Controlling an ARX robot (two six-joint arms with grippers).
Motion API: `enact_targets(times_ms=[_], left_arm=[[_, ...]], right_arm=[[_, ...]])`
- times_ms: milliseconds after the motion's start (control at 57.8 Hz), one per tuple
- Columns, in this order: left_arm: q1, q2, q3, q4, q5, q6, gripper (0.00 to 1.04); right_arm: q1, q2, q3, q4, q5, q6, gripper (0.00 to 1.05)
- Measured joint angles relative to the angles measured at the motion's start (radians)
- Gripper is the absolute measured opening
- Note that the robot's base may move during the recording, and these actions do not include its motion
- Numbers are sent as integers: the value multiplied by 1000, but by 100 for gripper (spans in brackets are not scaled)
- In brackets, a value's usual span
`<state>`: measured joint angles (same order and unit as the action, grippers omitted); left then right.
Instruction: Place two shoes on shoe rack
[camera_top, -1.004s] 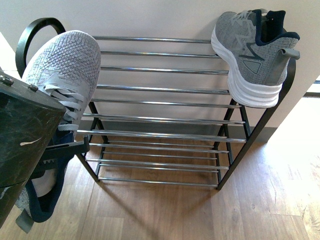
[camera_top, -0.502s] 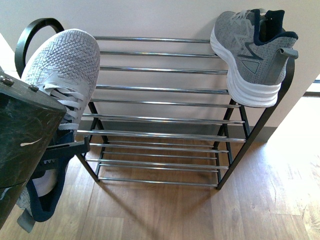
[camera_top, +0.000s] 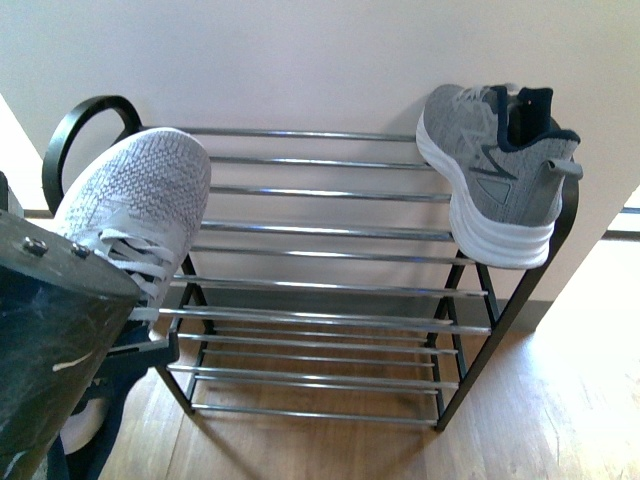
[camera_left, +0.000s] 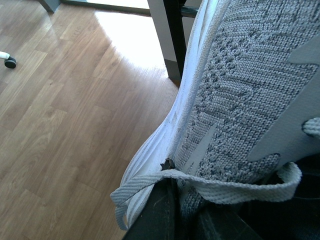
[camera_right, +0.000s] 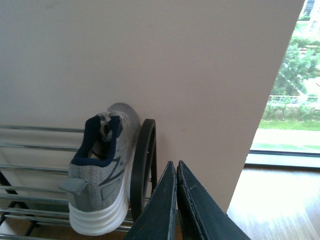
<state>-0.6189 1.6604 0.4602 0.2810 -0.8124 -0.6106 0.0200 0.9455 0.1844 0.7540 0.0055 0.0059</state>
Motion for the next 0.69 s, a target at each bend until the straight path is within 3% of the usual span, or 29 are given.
enact_targets(times_ms=[692], left_arm=[[0, 0, 0, 0, 0, 0, 2]], right_arm=[[-17, -342, -164, -168, -5, 0, 1]])
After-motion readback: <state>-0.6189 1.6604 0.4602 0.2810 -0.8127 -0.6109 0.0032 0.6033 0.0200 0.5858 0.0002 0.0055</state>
